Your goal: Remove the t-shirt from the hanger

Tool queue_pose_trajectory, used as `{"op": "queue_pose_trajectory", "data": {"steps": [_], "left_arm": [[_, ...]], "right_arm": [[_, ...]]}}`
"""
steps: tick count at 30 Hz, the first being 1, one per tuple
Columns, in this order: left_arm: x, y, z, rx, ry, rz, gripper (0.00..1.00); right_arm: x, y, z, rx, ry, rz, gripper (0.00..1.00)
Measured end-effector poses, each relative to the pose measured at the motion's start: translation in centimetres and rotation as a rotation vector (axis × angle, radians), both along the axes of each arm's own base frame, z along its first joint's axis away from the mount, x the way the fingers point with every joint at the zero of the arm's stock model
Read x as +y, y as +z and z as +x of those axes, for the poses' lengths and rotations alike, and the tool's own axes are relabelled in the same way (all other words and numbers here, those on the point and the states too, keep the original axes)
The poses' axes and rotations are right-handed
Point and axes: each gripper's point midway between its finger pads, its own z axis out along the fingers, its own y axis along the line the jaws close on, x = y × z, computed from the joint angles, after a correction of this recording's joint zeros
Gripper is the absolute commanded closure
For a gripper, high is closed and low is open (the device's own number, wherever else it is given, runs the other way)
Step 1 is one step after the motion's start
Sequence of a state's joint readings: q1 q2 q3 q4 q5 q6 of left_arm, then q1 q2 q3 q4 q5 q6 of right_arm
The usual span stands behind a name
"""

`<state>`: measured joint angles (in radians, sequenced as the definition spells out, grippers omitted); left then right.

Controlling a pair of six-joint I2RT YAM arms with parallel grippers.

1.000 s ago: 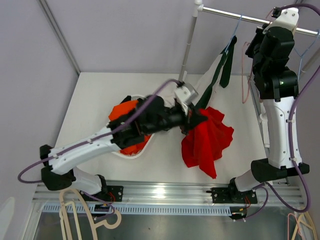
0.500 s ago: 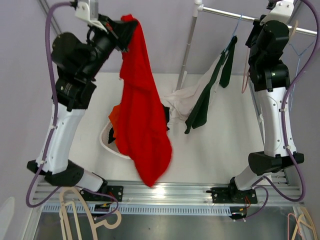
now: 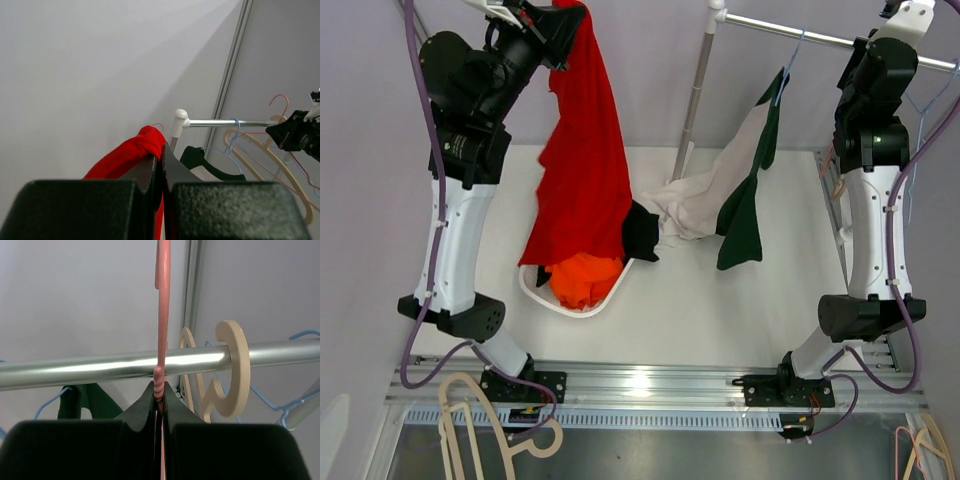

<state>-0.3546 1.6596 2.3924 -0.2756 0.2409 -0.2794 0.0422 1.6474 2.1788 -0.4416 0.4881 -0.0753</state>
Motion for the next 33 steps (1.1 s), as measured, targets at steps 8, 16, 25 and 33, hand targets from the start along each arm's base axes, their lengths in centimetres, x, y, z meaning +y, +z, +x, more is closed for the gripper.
{"op": "queue_pose_trajectory", "data": {"steps": [8,16,25,33], "left_arm": [[1.5,-1.2,-3.0,0.035,0.023,0.026,0.99],[5.3,-7.0,-10.4,0.099,0.073,0.001,0.99],[6.3,-20.1,-9.9,0.361,0.137,0.052,0.99],[5.0,-37.6,-6.6,0.798,0.164,0.195,0.99]], "right_arm": [[-1.0,-3.4,2.3,0.065,-0.015,0.016,1.00],[-0.5,-7.2,4.0,0.131,0.008,0.052,1.00],[-0.1,-8.1,3.5,0.119,0.023,0.107,0.60],[-0.1,-6.7,1.0,0.125,0.019,0.118,0.15]]}}
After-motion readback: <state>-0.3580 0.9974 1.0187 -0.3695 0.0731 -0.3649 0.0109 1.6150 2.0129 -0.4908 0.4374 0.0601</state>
